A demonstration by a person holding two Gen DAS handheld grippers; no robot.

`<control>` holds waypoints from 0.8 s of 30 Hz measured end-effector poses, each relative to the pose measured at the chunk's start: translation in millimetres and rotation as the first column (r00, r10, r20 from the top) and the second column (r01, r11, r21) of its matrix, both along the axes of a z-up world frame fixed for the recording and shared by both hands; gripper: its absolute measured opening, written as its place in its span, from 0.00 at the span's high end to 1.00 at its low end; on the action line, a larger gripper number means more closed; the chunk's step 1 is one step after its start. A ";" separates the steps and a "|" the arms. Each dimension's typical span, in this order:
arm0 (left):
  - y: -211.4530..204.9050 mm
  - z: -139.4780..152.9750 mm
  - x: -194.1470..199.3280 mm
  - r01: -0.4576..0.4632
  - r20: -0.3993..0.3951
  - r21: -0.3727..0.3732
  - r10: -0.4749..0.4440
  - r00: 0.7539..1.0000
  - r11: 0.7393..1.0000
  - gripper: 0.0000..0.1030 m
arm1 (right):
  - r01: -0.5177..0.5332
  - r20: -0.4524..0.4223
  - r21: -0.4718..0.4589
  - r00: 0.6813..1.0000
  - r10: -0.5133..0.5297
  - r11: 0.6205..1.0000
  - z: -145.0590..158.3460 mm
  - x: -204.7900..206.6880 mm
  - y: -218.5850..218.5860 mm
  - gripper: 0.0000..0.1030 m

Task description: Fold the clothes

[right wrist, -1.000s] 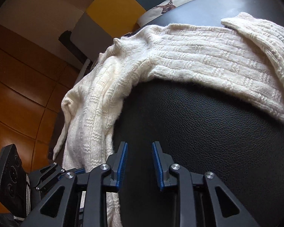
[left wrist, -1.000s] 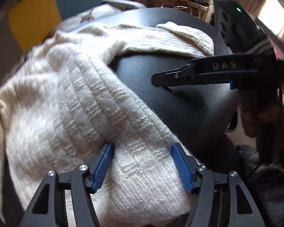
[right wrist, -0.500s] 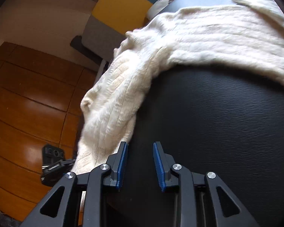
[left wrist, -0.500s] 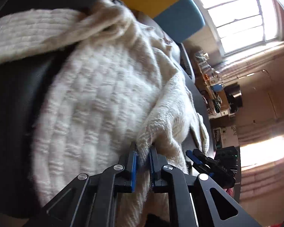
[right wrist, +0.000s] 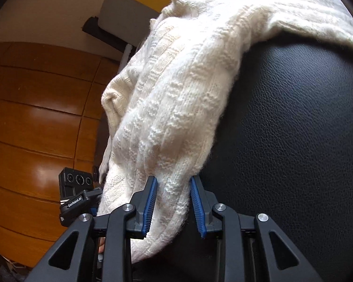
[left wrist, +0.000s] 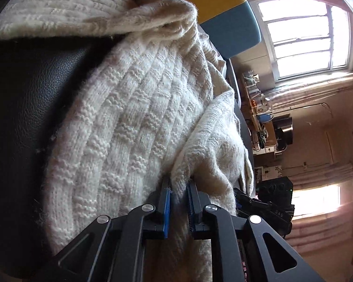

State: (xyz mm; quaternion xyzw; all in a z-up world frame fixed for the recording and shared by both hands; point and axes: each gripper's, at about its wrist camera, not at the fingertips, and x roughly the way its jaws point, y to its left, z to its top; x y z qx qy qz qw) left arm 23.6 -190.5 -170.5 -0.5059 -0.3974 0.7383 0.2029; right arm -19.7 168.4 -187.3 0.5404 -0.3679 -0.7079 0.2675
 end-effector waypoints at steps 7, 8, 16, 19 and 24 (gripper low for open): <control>1.2 -1.2 -1.5 0.002 0.003 0.005 -0.002 1.000 1.000 0.86 | -0.020 0.039 -0.059 0.999 0.022 0.998 -3.9 22.5 -7.6 0.71; 1.0 -1.6 -2.1 0.003 0.003 0.004 -0.003 1.000 1.000 0.86 | -0.017 0.029 -0.065 0.999 0.019 0.998 -4.4 23.6 -10.1 0.71; 8.4 9.6 -1.0 0.033 -0.010 -0.069 -0.034 0.999 0.997 0.85 | -0.033 -0.231 0.284 0.968 0.102 0.958 29.8 14.1 -53.5 0.89; 23.9 20.6 0.6 0.105 -0.042 -0.125 -0.111 0.993 0.987 0.82 | -0.010 -0.301 0.511 0.935 0.190 0.860 53.7 21.7 -54.1 0.89; 62.5 31.7 6.6 0.273 -0.086 -0.116 -0.283 0.955 0.955 0.62 | 0.033 -0.235 0.815 0.931 0.280 0.578 61.2 29.0 -9.1 0.89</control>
